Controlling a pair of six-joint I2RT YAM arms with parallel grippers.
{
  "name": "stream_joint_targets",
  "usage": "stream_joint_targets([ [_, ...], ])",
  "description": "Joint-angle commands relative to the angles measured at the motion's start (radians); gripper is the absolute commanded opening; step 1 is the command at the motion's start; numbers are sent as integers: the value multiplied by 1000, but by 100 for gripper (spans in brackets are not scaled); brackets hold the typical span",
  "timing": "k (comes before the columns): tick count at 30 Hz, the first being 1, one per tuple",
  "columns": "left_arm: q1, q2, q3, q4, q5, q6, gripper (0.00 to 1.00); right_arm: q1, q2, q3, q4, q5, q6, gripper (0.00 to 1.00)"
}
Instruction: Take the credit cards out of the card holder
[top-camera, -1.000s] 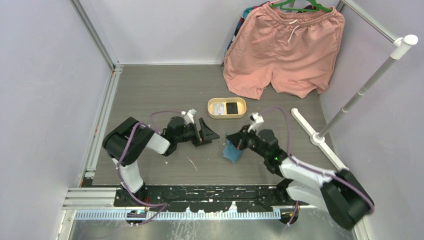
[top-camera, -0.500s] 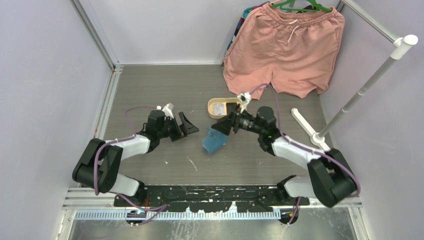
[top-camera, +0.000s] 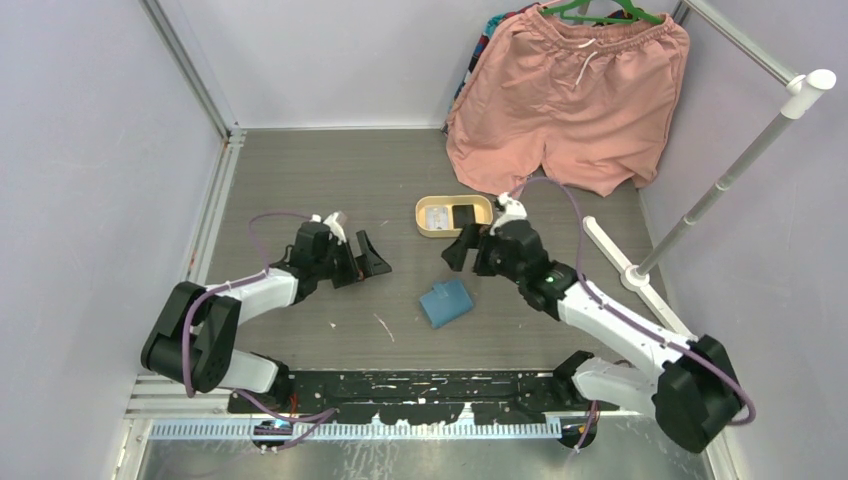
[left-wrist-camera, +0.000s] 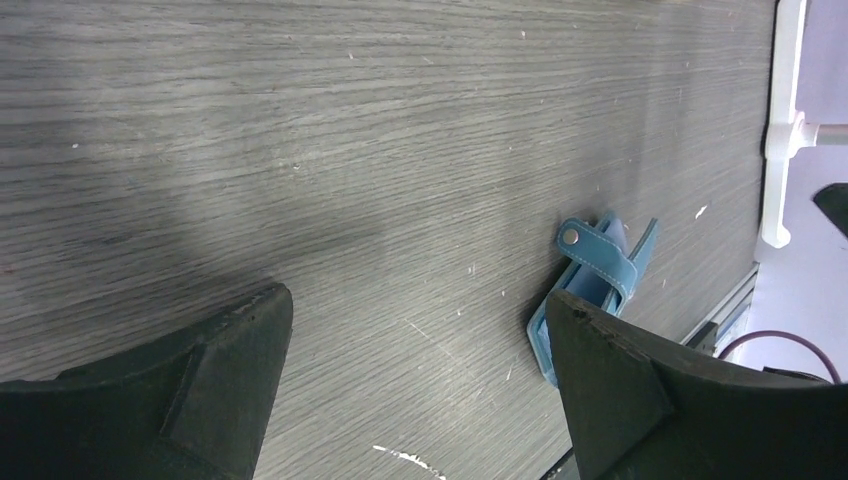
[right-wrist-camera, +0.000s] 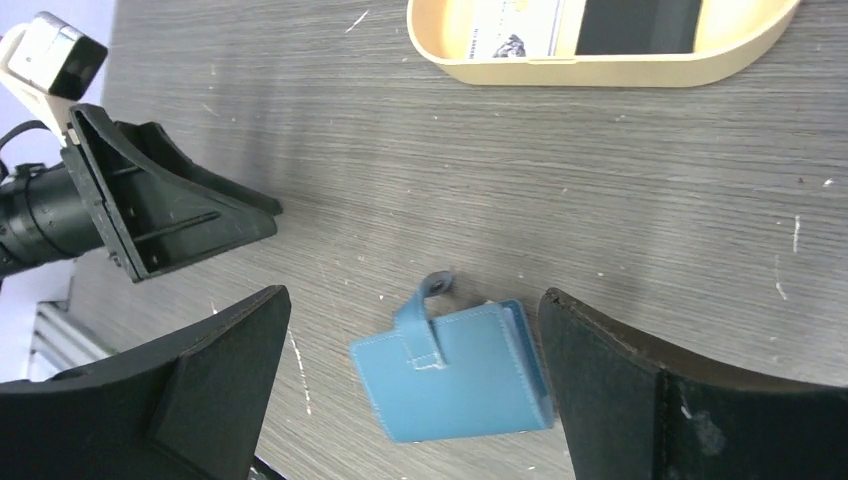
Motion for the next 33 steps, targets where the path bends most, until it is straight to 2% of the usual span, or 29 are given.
stream_joint_targets([
  [1, 5, -20, 41, -38, -27, 40, 97, 172, 100, 203, -338, 342, 60, 100],
  [5, 5, -31, 42, -44, -34, 40, 97, 387, 248, 370, -555, 561, 93, 100],
  [8, 5, -33, 38, -47, -41, 43, 97, 454, 412, 509, -750, 653, 193, 100],
  [12, 10, -41, 36, -54, -43, 44, 97, 466, 568, 639, -866, 697, 327, 100],
  [16, 30, -64, 17, -50, -29, 40, 99, 464, 629, 760, -919, 735, 372, 100],
  [20, 65, -86, -12, -27, 13, 31, 99, 462, 772, 961, -1101, 770, 425, 100],
  [23, 68, -109, -30, -21, 15, 33, 99, 465, 890, 1082, -1200, 721, 439, 99],
  [27, 69, -129, -52, -18, 17, 35, 99, 477, 929, 1089, -1194, 649, 455, 89],
  [33, 69, -127, -61, -8, 40, 40, 100, 479, 945, 1038, -1195, 603, 474, 84],
])
